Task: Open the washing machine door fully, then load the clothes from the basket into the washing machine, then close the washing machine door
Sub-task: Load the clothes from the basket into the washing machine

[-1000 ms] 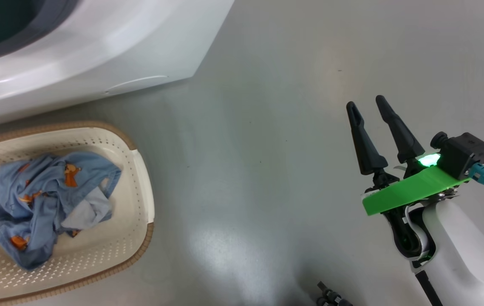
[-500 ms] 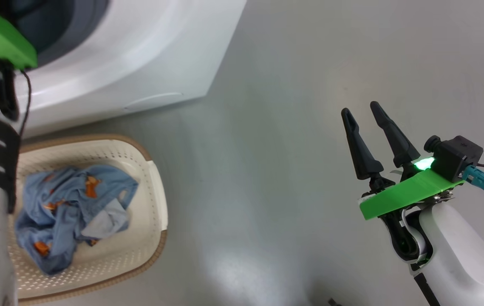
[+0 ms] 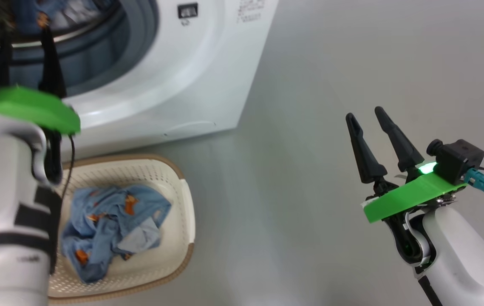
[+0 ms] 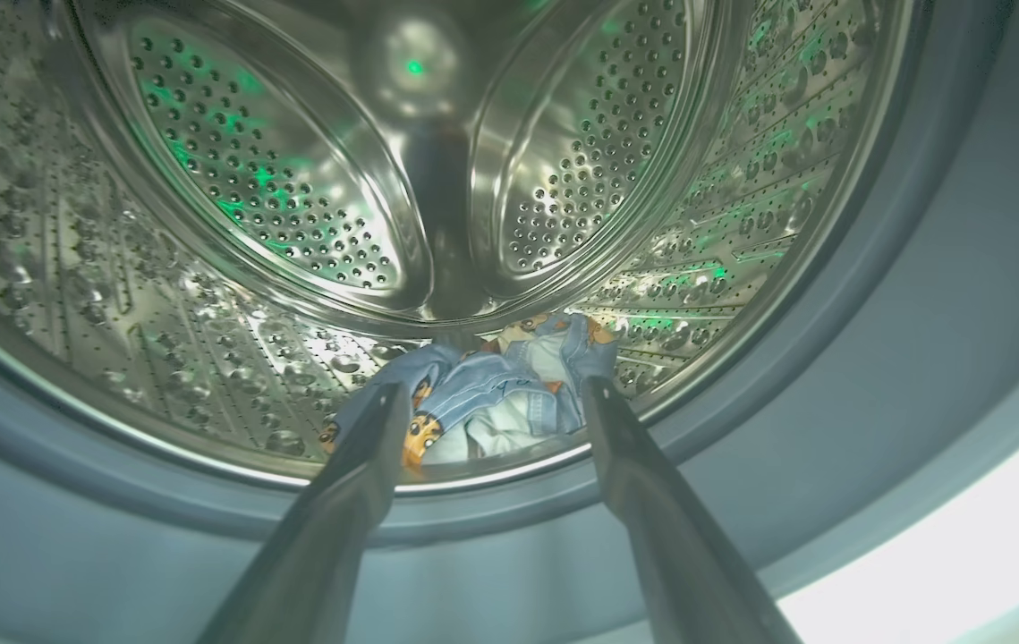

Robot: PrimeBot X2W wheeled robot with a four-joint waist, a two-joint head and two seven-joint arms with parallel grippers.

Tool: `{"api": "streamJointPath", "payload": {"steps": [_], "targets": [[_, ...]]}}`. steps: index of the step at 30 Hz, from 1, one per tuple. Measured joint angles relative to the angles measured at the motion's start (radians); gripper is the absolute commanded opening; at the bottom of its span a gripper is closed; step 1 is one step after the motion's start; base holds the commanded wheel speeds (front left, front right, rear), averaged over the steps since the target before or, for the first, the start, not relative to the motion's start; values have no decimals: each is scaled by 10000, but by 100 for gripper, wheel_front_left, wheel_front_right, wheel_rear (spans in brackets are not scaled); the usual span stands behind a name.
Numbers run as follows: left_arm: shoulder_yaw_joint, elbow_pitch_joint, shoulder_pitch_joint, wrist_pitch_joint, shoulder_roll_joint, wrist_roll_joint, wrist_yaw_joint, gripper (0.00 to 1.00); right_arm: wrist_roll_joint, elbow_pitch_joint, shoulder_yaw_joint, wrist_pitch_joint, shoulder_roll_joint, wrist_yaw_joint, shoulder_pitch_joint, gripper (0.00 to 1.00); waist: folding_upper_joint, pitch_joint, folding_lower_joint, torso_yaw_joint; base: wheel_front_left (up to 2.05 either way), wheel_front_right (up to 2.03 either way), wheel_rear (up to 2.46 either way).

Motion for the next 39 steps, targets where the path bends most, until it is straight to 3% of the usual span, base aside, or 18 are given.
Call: {"api": "streamJointPath", "payload": {"steps": [17, 28, 39], "targets": [[1064, -3413, 4864, 0, -748, 372, -199, 100, -228, 313, 10, 0, -109, 0, 848, 100, 1, -2268, 0, 851, 0, 0, 0], [1337, -4832, 6994, 2, -1045, 604, -222, 100, -330, 322, -305, 0, -211, 0, 1426, 100, 1, -3298, 0, 1343, 0, 0, 0], [1419, -5908, 8357, 2, -1183, 685, 29, 100, -518, 180, -464, 0, -221, 0, 1784, 100, 0, -3940, 0, 1506, 0, 0, 0]]}}
